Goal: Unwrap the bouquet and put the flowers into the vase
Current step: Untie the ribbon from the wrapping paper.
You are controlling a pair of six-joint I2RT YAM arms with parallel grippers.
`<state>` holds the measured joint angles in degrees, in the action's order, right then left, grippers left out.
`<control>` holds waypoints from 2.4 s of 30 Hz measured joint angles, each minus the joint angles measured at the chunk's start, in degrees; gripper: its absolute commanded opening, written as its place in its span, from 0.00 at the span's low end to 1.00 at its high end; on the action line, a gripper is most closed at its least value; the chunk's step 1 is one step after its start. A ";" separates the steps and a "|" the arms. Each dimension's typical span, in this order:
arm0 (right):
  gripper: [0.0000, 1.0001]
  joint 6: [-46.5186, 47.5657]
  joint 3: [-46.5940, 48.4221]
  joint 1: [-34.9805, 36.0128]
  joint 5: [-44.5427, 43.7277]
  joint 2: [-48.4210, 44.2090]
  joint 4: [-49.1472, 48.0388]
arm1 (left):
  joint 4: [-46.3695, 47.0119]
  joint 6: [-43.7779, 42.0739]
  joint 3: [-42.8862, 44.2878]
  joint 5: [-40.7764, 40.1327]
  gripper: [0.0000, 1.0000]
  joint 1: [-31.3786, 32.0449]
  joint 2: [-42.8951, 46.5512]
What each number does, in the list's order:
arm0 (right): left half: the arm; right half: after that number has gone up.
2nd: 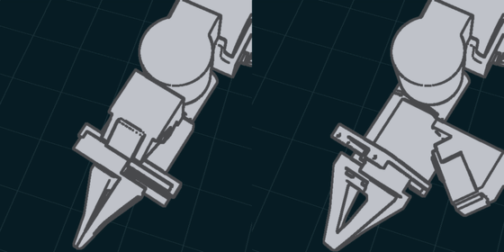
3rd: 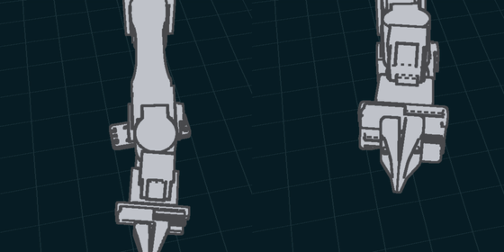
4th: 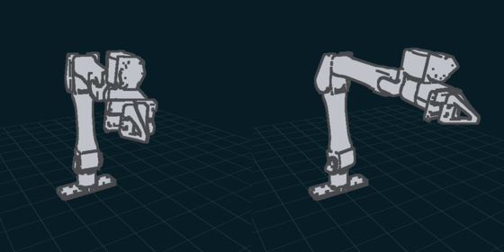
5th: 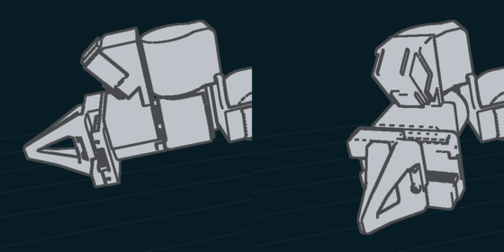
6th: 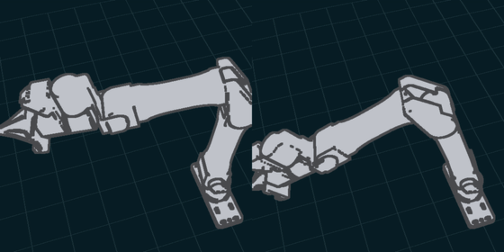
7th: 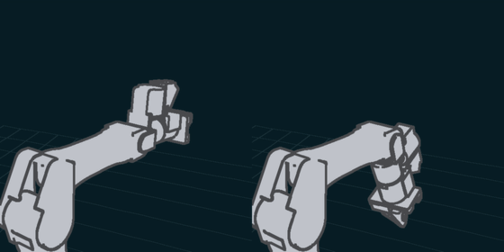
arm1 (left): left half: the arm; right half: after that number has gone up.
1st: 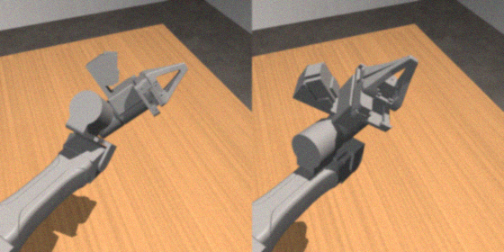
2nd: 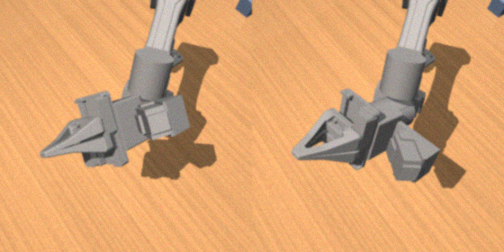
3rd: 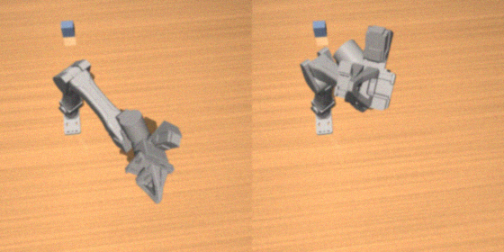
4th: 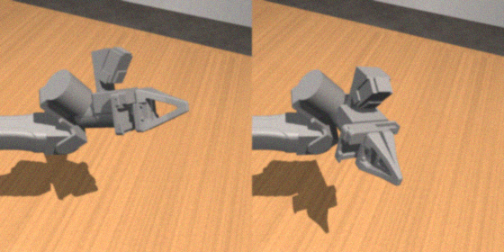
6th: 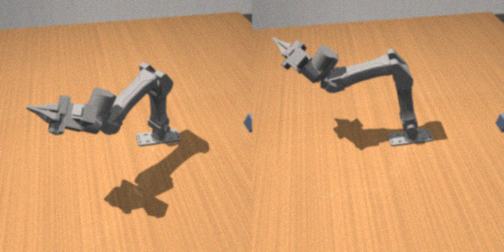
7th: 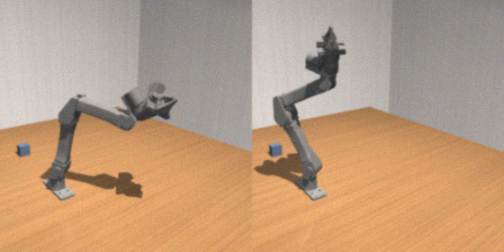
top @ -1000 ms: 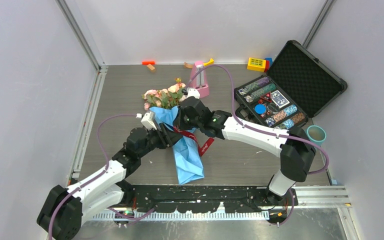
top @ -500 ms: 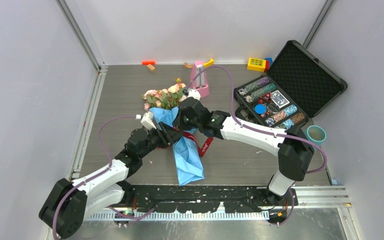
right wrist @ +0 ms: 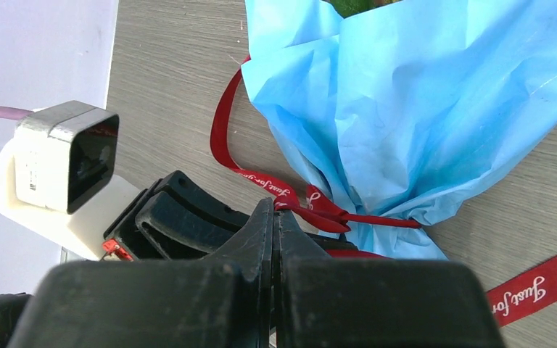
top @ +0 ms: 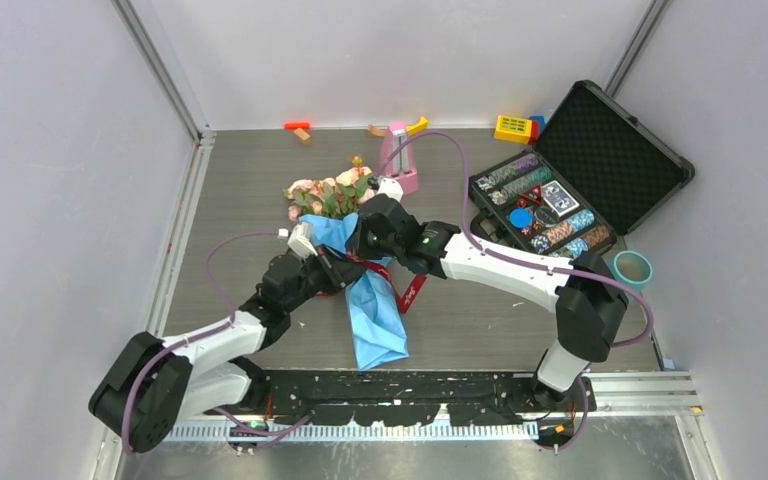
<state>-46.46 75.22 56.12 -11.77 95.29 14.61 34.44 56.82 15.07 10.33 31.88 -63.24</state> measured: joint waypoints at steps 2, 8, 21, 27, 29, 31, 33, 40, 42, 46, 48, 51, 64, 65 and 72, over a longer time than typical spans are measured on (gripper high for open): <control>0.00 0.11 -0.07 0.00 -0.24 0.00 -0.02 | -0.04 -0.17 0.22 -0.02 0.00 0.00 0.15; 0.00 1.79 -1.95 -0.20 -1.77 -0.11 -0.02 | -8.20 -2.54 3.32 -0.50 0.00 -0.02 5.25; 0.00 2.71 -3.19 -2.43 -2.10 -1.55 0.02 | -13.81 -6.78 4.46 4.57 0.51 -0.02 8.66; 0.00 2.54 -3.19 -2.47 -1.99 -1.53 0.02 | -9.70 -5.77 2.89 5.16 0.71 -0.02 7.72; 0.00 2.45 -3.21 -2.47 -1.86 -1.53 -0.02 | -7.50 -5.20 2.91 5.25 0.74 -0.02 5.20; 0.00 2.19 -3.19 -2.47 -1.64 -1.53 -0.02 | -6.12 -4.76 3.06 5.29 0.78 -0.02 2.32; 0.00 1.81 -3.19 -2.47 -1.40 -1.53 -0.02 | -4.70 -4.50 3.19 5.29 0.79 -0.02 -0.66; 0.00 0.15 -3.19 -2.47 -0.57 -1.53 -0.15 | 1.57 -3.21 3.69 5.27 0.79 -0.02 -6.05; 0.00 -0.02 -3.19 -2.47 -0.59 -1.53 -0.24 | 2.64 -3.17 3.91 5.29 0.79 -0.02 -6.05; 0.00 -0.31 -3.19 -2.67 -0.76 -1.53 -0.52 | 3.61 -3.23 4.33 5.16 0.75 -0.02 -6.05; 0.00 -0.46 -3.19 -2.67 -0.61 -1.55 -0.50 | 3.56 -3.34 4.42 4.83 0.69 0.00 -6.14; 0.00 -0.74 -3.19 -2.67 -0.31 -1.55 -0.59 | 3.50 -3.61 4.81 4.20 0.58 0.00 -6.60; 0.00 -3.28 -3.19 -2.86 0.57 -1.55 -1.73 | 3.37 -6.05 6.78 0.63 0.14 0.00 -7.52; 0.00 -3.37 -3.19 -2.82 0.68 -1.55 -1.75 | 3.34 -6.05 6.78 0.48 0.09 0.00 -7.52; 0.11 -3.15 -3.26 -2.54 0.74 -1.55 -1.79 | -0.07 -6.88 7.43 -0.26 0.00 0.04 -6.27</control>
<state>-49.60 71.96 53.58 -11.03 93.73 12.82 34.37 49.93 22.50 10.07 31.92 -69.52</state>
